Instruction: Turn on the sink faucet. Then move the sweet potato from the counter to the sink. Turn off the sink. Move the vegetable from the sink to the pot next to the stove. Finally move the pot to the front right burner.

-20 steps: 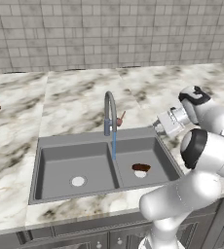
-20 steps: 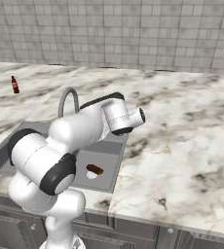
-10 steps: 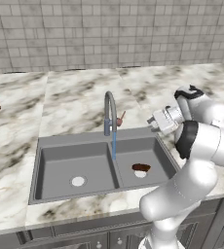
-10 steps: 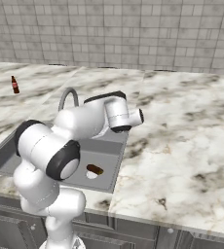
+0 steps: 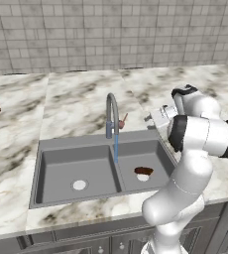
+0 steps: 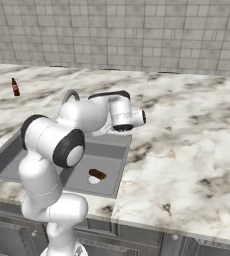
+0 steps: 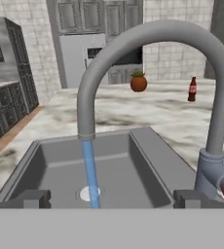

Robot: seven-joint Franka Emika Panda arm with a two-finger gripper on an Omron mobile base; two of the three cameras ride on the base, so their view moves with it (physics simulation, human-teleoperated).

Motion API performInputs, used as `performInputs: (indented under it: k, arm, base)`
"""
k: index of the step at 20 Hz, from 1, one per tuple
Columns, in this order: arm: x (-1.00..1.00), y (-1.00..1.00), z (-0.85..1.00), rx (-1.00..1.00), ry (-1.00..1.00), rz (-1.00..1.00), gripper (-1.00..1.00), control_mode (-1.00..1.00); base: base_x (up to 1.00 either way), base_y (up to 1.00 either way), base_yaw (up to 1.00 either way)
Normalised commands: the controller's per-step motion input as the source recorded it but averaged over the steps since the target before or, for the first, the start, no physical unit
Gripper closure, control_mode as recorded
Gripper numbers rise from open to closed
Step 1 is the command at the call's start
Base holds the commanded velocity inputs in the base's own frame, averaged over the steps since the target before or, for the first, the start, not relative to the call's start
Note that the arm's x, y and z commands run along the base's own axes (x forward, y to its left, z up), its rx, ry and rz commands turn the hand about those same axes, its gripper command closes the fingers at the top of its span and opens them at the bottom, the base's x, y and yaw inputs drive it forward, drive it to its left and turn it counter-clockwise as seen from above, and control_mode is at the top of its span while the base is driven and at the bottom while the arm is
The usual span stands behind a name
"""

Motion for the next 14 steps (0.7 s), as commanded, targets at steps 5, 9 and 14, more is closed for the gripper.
performInputs:
  k: [5, 9, 14]
  arm:
    - [0.41, 0.00, 0.00, 0.05, 0.00, 0.00, -1.00, -1.00]
    - [0.37, 0.00, 0.00, 0.03, 0.00, 0.00, -1.00, -1.00]
    - [0.34, 0.00, -0.04, 0.01, 0.00, 0.00, -1.00, -1.00]
  base:
    - [0.00, 0.00, 0.00]
    - [0.00, 0.00, 0.00]
    - [0.00, 0.00, 0.00]
